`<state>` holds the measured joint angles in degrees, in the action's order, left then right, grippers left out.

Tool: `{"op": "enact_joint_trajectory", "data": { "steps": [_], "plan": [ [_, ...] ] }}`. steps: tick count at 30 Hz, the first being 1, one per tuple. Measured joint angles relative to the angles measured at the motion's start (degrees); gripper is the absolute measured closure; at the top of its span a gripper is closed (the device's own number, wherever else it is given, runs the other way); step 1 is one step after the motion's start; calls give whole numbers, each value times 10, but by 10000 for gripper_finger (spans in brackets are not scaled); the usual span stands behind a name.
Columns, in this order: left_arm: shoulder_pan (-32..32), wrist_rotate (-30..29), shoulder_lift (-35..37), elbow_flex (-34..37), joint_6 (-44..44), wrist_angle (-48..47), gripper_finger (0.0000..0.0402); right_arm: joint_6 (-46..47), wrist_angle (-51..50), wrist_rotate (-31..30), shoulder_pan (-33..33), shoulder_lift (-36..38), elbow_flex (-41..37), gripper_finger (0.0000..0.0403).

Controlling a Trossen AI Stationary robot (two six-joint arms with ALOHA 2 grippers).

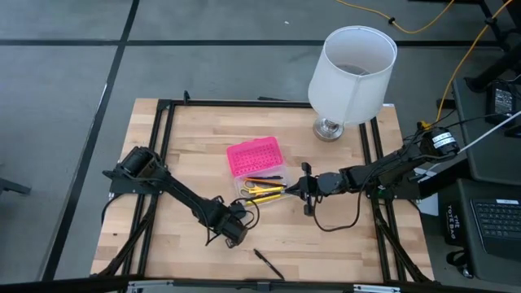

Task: Pick & place school supplies into a supply box
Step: Put the blue pen into the pink supply box

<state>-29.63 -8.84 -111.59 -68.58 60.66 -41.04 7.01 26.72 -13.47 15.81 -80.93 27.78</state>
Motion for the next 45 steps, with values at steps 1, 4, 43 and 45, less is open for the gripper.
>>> {"op": "enact_joint_trajectory", "data": {
  "steps": [1,4,43,45],
  "plan": [
    [0,0,0,0,-2,-1,375,0,0,0,0,0,0,379],
    [-1,0,1,0,-4,-2,392,0,0,0,0,0,0,379],
    [-66,-171,119,2,-282,221,396,20,52,-21,114,0,-1,380],
    [-63,-171,119,2,-296,223,396,18,52,-46,123,0,-1,380]
  ]
}}
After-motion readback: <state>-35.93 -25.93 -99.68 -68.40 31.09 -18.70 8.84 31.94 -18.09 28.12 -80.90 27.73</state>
